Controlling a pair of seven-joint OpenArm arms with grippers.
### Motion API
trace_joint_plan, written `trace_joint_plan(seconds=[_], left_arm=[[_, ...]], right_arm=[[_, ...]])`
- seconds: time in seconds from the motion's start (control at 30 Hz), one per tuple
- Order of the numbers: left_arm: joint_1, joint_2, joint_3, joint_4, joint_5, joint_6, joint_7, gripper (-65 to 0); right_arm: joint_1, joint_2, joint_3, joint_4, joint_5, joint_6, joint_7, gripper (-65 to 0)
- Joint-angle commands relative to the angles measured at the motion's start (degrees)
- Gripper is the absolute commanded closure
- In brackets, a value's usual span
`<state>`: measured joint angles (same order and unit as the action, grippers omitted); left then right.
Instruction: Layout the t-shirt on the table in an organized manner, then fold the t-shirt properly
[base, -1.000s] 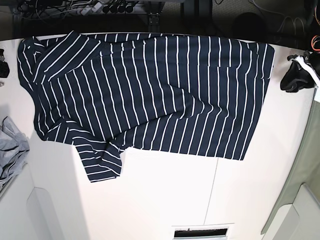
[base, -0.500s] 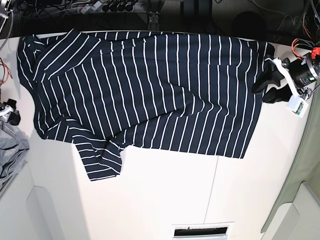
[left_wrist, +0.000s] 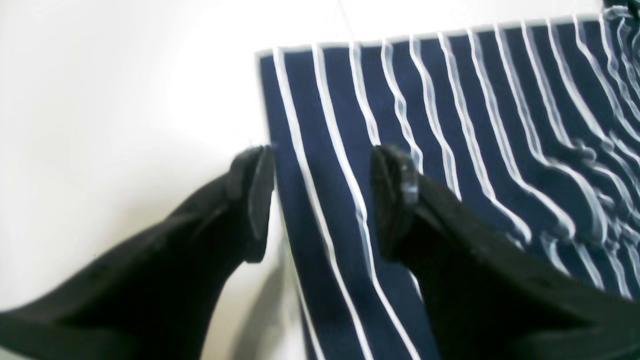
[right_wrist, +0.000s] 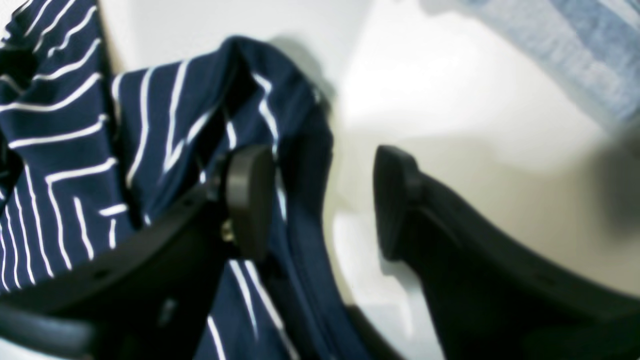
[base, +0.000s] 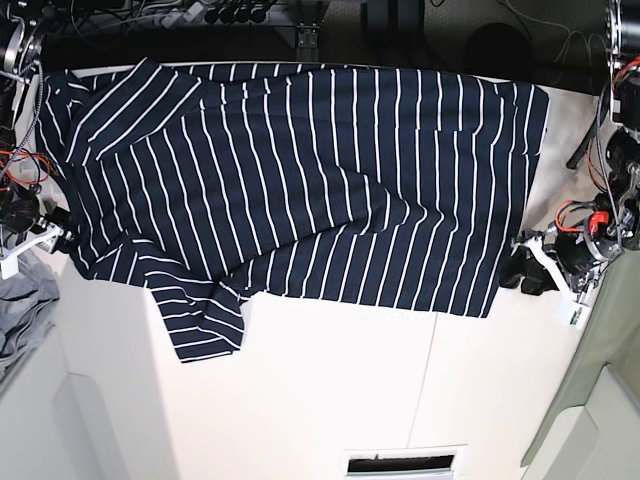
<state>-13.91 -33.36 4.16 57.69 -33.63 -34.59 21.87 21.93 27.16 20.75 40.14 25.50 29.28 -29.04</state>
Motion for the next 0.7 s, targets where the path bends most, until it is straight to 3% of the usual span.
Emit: trace_joint_plan(seconds=[0.0,0.13,0.27,0.4,0.53,0.67], left_arm=[[-3.5,-0.9,0.5,-3.0,-0.4,-0.1,-2.7,-33.3],[-12.7,1.7,2.2,-18.8,1.9,0.2,-7.3,-33.3],[-17.4,4.4,2.2,-27.5,2.0,3.8,-8.5,-33.2],[-18.1,7.1,2.2,-29.6,4.8,3.8,-8.3,-33.2],[-18.1,9.0,2.2,-29.6,7.0,7.5,-8.4,-33.2],[-18.1,9.7,2.3,-29.6,7.4,7.8,-8.3,-33.2]], right_arm=[[1.4,1.3,0.2,1.0,0.5,0.1,0.9,-31.7],[1.4,1.0,0.2,1.0,0.6,0.1,-0.8,-31.7],[1.3,0.5,0.2,1.0,0.3,0.1,-1.1,-31.7],[1.4,0.0,0.2,1.0,0.4,0.1,-1.2,-31.7],[1.4,-1.1,0.2,1.0,0.4,0.1,-1.3,-31.7],[1.4,-2.2,0.2,1.0,0.4,0.1,-1.4,-31.7]])
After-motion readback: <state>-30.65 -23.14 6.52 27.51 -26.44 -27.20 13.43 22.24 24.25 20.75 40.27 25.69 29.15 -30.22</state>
